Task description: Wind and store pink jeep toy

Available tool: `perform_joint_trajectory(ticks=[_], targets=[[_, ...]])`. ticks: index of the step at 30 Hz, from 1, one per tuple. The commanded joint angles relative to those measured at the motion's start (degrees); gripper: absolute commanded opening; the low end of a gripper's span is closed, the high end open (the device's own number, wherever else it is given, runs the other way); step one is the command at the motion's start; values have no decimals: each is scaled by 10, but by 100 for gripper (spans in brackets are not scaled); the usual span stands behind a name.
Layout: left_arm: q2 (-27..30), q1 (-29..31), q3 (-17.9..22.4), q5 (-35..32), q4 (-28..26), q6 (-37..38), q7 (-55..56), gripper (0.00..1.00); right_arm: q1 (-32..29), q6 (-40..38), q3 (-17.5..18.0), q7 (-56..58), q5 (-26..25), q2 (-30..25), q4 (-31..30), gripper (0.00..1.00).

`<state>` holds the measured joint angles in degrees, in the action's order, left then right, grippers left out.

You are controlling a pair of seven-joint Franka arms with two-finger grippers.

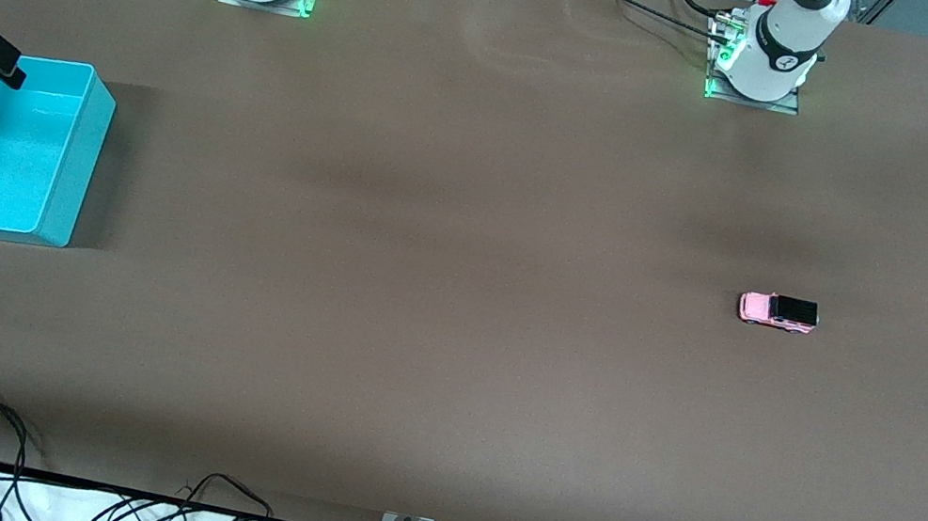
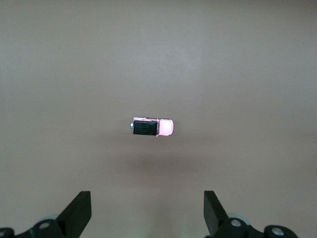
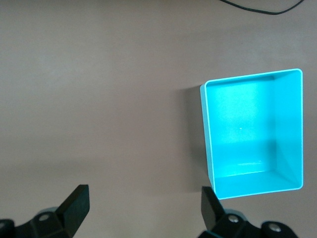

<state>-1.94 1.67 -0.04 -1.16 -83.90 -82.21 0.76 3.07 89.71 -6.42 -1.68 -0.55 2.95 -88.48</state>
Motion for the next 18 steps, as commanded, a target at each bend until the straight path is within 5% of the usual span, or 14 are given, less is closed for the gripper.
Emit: perform_joint_trajectory(ticks=[1,18], targets=[[-10,5,-2,-12,20,16,-1,100,-3,-8,-5,12,13,-3,8,100],[-10,5,-2,-12,20,21,-1,100,-3,-11,-15,11,13,-4,9,100]])
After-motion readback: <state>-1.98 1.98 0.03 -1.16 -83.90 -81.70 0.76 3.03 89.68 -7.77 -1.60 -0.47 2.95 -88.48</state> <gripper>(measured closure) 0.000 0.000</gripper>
